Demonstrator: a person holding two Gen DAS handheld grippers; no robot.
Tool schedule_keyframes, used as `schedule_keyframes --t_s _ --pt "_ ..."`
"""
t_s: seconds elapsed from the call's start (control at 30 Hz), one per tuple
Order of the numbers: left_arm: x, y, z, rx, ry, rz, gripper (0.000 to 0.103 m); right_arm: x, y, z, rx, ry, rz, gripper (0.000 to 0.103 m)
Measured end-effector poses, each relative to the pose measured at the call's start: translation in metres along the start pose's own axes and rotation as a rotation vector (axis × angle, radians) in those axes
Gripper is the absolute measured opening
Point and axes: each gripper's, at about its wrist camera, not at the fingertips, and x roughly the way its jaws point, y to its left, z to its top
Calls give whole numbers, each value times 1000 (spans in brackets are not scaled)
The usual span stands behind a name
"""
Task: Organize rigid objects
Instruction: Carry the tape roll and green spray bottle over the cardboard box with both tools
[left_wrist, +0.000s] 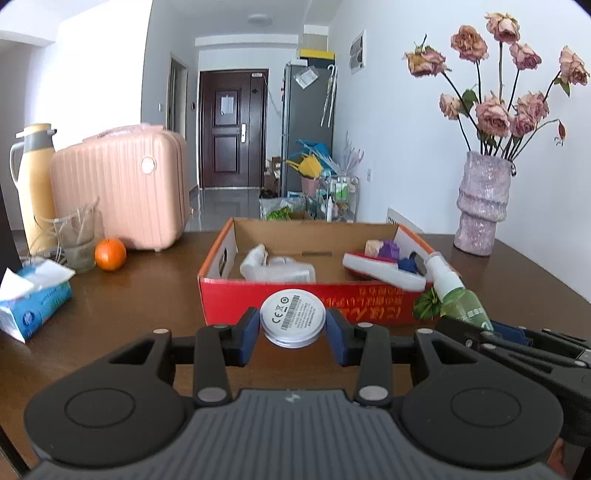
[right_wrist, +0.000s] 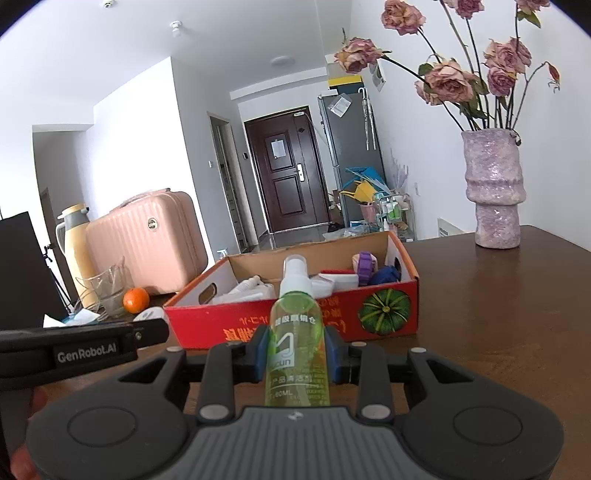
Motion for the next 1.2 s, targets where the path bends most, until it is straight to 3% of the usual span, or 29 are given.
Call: schedule_keyframes --t_s 0.63,1.2 --pt "39 12 52 -64 -75 21 40 53 16 48 -13 -53 -8 30" --pt "106 10 73 -87 -52 31 40 117 -1 73 10 -19 -13 30"
